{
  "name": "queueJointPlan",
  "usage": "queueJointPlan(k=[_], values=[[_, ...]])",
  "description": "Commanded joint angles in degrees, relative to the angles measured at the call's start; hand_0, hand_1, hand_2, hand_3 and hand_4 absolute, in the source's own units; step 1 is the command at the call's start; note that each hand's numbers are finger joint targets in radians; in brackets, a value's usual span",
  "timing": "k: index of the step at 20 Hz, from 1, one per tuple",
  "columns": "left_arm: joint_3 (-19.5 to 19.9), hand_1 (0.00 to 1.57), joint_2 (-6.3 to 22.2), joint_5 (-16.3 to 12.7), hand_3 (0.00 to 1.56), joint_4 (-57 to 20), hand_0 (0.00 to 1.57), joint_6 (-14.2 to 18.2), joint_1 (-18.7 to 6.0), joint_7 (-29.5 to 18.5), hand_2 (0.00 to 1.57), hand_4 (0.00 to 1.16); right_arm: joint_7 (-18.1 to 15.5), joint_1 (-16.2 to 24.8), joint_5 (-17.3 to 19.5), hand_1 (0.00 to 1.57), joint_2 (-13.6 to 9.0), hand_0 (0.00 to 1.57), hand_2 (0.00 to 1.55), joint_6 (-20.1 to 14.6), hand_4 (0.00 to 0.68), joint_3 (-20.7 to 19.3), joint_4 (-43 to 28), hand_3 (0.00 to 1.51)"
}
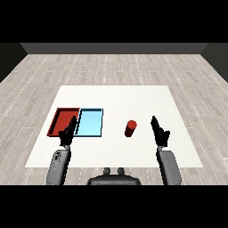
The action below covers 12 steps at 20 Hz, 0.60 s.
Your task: Pick the red can and put it in the red box
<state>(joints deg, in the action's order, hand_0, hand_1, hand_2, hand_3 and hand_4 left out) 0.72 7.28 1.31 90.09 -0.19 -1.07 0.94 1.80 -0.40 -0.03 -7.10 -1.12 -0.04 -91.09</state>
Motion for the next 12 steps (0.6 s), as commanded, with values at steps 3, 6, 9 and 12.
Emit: queueJointPlan(k=[3,6,9,12], values=[[0.93,0.00,-1.67,0.67,0.00,0.02,0.00,0.02,0.78,-0.61,0.00,0.00,-0.94,1.46,0.10,0.00,0.45,0.00,0.00,2.17,0.000,-1.66,0.17,0.00],[0.52,0.00,-3.28,0.44,0.00,1.89,0.00,1.52,1.89,0.37,0.00,0.00,-1.62,4.96,0.66,0.00,0.67,0.00,0.00,2.51,0.000,-1.07,-2.60,0.00],[0.48,0.00,-6.15,-2.31,0.00,5.02,0.00,0.15,2.26,-17.16,0.00,0.00,-13.44,1.32,-7.29,0.00,1.53,0.00,0.00,8.38,0.000,-2.94,-1.68,0.00],[1.89,0.00,-5.79,-1.60,0.00,1.62,0.00,1.08,-1.51,-19.23,0.00,0.00,-17.98,3.87,-7.88,0.00,2.44,0.00,0.00,10.35,0.000,-2.49,-1.01,0.00]])
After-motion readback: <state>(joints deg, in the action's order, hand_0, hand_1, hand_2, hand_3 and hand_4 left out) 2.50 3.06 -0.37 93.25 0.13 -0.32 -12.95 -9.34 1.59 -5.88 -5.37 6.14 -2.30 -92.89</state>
